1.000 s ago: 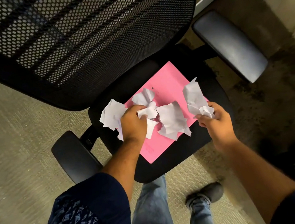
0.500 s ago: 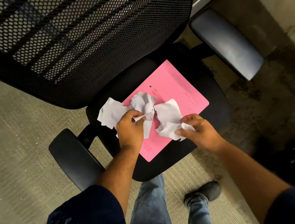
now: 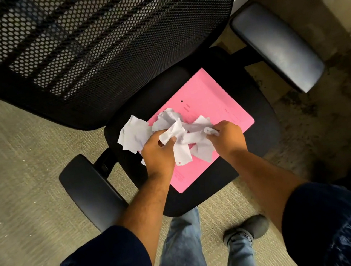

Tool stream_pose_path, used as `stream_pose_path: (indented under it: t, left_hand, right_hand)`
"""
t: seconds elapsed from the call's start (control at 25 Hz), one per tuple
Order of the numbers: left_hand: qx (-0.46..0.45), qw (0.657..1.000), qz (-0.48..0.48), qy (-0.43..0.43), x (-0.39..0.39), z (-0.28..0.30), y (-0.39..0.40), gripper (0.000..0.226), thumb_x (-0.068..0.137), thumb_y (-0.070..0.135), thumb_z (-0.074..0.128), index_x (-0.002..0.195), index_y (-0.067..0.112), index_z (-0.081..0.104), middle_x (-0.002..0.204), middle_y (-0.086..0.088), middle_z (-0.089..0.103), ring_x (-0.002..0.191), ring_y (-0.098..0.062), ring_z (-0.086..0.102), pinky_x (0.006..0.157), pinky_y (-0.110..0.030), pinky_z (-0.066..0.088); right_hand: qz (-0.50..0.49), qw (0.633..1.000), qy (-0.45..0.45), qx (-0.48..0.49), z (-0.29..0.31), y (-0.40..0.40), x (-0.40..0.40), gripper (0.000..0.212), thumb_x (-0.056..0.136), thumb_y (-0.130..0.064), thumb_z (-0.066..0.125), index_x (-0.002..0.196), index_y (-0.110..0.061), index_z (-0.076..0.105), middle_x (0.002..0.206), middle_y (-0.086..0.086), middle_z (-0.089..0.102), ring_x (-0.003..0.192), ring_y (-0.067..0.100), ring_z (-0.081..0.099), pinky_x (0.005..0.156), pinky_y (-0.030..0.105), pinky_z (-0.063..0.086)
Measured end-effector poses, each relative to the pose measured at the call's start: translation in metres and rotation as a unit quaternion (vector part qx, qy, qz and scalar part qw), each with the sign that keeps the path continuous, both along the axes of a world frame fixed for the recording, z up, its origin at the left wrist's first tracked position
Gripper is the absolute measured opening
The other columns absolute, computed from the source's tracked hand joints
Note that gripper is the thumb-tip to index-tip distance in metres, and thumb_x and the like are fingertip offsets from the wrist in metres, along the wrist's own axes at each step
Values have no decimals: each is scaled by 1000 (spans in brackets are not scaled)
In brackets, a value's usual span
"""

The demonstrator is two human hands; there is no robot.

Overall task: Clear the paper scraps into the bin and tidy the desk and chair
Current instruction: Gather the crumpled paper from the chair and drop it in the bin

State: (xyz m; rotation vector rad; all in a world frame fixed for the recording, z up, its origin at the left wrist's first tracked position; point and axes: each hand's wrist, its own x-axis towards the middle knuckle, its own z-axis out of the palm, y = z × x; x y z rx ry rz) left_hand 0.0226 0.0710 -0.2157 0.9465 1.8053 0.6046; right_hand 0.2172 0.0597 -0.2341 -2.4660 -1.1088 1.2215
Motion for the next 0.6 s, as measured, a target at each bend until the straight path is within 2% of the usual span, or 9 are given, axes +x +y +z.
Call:
stream_pose_path:
  t: [0.08,0.16,0.24,0.36,0.44,0.52,0.6]
  left_hand:
    - [-8,1000,15,2,0,-2,3,18,93,16,80,111,17,79,98,7,78,94,-8,75,76,-32,65]
    - [-15,999,39,-11,0,-3,6,16,93,19,81,108,18,79,95,7,79,90,-12,78,65,-27,64]
    - [-25,996,76,-47,1,-2,7,17,92,19,81,109,21,79,97,7,81,90,-14,80,60,-26,63]
    - [-34,988,115,-99,1,1,6,24,92,19,81,114,27,78,104,8,81,93,-13,80,66,-32,65]
    - [-36,986,114,-119,2,3,4,24,91,17,82,112,29,78,105,8,82,95,-13,80,70,-34,66]
    - [-40,983,115,-140,3,3,2,26,89,12,83,111,26,79,106,7,82,98,-14,79,75,-39,67]
    - [-38,981,108,-157,4,5,-2,27,88,8,84,110,23,78,106,5,82,100,-15,79,79,-41,67]
  right_hand:
    - [-23,998,18,56,4,4,8,17,95,-24,74,105,-12,79,92,1,70,73,17,62,58,24,42]
    - [-79,990,58,100,10,9,16,15,93,-21,77,107,-14,81,93,-4,71,83,23,70,66,30,54]
    - [-171,970,132,115,15,11,22,14,92,-19,79,104,-15,80,97,-3,76,91,26,74,76,42,64]
    - [-256,929,218,158,23,11,28,8,91,-14,79,98,-18,79,97,1,79,90,19,77,77,41,64]
    - [-286,901,269,186,30,8,31,11,91,-9,78,95,-19,78,94,3,80,89,24,78,79,44,65]
    - [-303,885,298,190,33,5,33,13,91,-7,79,101,-16,76,101,8,80,97,31,78,82,47,65]
    - [-307,879,312,190,34,1,34,18,91,-6,79,106,-14,73,104,7,80,98,30,79,82,46,66]
